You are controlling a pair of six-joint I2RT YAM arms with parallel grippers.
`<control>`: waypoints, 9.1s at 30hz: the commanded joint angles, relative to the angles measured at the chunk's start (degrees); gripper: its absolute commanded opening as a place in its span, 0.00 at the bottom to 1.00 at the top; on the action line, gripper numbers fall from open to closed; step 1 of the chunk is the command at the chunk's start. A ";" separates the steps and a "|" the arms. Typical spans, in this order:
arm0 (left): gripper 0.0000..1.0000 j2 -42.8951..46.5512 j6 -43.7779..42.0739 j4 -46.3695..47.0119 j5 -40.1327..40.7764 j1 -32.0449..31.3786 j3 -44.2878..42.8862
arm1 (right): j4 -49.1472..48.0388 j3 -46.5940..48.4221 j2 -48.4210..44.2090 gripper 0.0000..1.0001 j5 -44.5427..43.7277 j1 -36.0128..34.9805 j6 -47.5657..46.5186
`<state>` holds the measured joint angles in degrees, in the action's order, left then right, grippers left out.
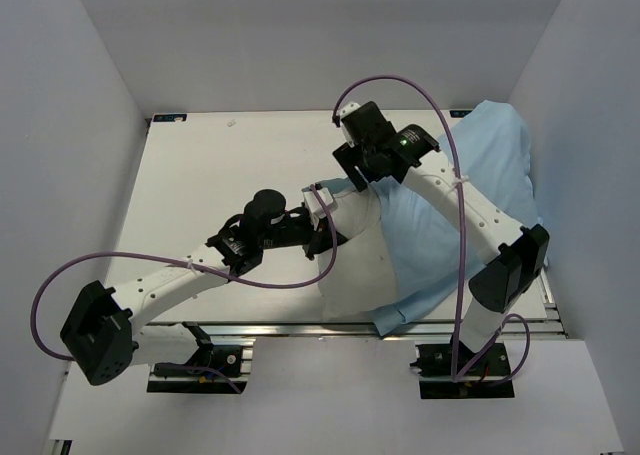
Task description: Put the pillow into the pillowcase
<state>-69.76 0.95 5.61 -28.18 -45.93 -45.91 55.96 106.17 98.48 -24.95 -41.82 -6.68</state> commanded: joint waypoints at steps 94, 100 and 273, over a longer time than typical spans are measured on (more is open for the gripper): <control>0.98 -7.92 25.05 -21.79 25.72 -3.99 -8.31 | -28.80 -50.09 -35.37 0.89 32.77 27.14 28.91; 0.98 -21.46 27.87 -18.70 33.01 -3.90 -13.41 | -30.13 -54.22 -35.46 0.89 32.16 27.59 28.74; 0.44 -9.65 44.40 20.89 26.85 11.04 6.80 | -11.94 2.82 1.63 0.23 28.82 -2.47 11.69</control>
<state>-88.31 46.44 39.62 -7.53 -34.50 -38.65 46.30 109.34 101.21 1.80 -44.95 3.77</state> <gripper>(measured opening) 0.409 0.191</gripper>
